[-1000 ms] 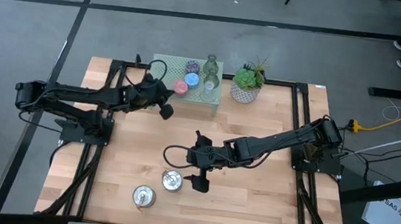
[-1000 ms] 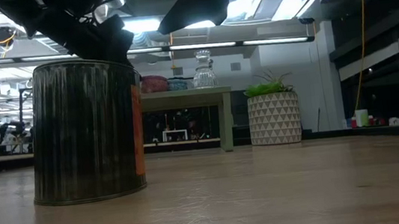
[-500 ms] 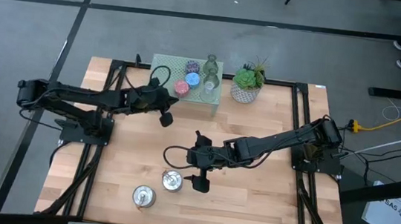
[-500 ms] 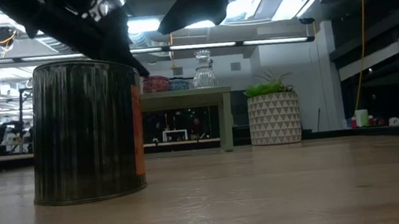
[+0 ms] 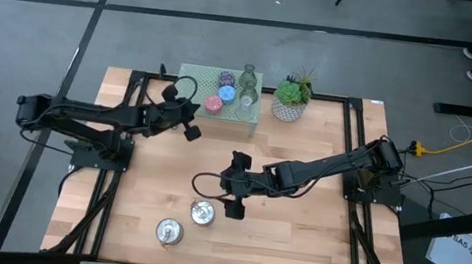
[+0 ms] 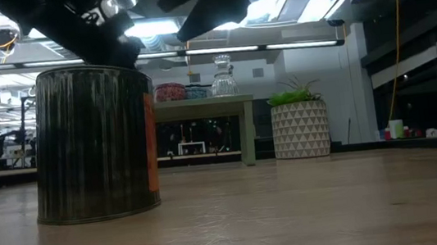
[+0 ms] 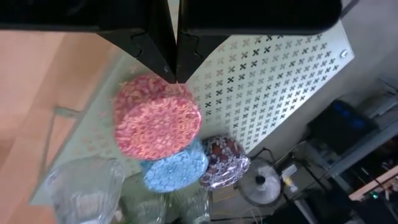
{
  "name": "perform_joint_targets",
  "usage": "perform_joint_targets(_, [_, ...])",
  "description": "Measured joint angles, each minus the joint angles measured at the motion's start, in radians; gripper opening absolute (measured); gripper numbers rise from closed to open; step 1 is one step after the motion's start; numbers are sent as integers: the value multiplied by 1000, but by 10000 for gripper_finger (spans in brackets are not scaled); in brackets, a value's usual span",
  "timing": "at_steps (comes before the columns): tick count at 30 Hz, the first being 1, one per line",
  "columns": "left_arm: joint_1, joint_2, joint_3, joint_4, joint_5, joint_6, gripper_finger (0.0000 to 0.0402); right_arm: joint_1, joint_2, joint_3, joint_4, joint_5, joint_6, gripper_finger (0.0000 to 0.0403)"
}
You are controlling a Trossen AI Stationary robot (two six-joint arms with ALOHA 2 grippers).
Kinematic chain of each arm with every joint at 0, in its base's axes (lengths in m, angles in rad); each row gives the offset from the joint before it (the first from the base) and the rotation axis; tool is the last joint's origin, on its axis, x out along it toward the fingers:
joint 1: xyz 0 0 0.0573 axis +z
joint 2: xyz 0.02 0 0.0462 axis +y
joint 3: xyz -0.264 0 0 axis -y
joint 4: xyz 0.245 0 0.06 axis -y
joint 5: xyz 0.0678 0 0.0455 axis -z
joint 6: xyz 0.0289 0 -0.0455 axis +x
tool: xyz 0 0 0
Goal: Pick & Place candle stick holders
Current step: Adjust the red and yellow candle on the shelf
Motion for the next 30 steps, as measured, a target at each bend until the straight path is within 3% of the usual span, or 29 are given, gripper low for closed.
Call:
perform_joint_targets(4, [34,19,0,-2,17,51,2,-2,0,0,-5,-8,7,322])
perform_joint_targets(12, [115,72,0,19,175,123,2,-5,0,0,-30,-7,13,131])
perform_joint_targets(16, [122,119,0,43,208,123,2,-4,0,0,-30,-7,13,64])
perform_joint_targets(19, [108,138,0,75,204,130,2,-4,0,0,-30,-7,15,47])
perform_joint_targets(30, [55,146,0,171,240,192,3,-4,0,0,-17,-7,16,44])
